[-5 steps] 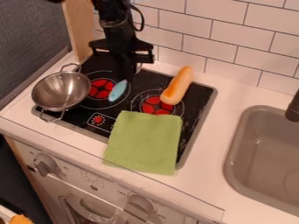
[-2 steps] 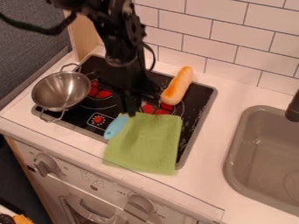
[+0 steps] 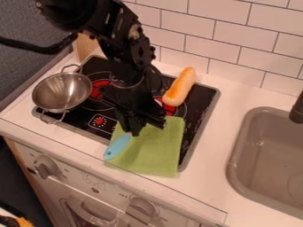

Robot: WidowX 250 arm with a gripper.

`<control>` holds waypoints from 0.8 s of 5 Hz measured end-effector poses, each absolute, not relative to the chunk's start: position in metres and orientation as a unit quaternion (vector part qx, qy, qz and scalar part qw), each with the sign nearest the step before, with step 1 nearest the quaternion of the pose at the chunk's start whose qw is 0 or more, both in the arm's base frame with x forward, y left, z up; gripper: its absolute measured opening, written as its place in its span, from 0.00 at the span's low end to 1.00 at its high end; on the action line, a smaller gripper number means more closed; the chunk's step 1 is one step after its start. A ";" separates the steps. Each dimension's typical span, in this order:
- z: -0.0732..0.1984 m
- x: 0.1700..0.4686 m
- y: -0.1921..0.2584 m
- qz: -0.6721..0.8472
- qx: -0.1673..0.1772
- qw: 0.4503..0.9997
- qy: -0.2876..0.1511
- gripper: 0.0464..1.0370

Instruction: Put the blue spatula on the green cloth

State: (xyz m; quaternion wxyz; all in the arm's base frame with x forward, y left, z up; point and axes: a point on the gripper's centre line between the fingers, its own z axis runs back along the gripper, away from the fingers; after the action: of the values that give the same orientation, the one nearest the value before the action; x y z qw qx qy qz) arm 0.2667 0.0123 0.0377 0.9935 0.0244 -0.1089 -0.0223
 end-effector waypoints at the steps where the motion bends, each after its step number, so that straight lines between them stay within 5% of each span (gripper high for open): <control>1: 0.040 0.264 0.011 -0.023 0.017 0.994 -0.103 0.30; 3: 0.060 0.271 0.029 0.013 0.005 0.997 -0.074 0.89; 4: 0.062 0.272 0.031 0.013 0.005 0.997 -0.072 0.97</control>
State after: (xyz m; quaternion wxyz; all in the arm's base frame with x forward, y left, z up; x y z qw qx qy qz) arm 0.2717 0.0309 0.0622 0.9973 0.0046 -0.0719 0.0131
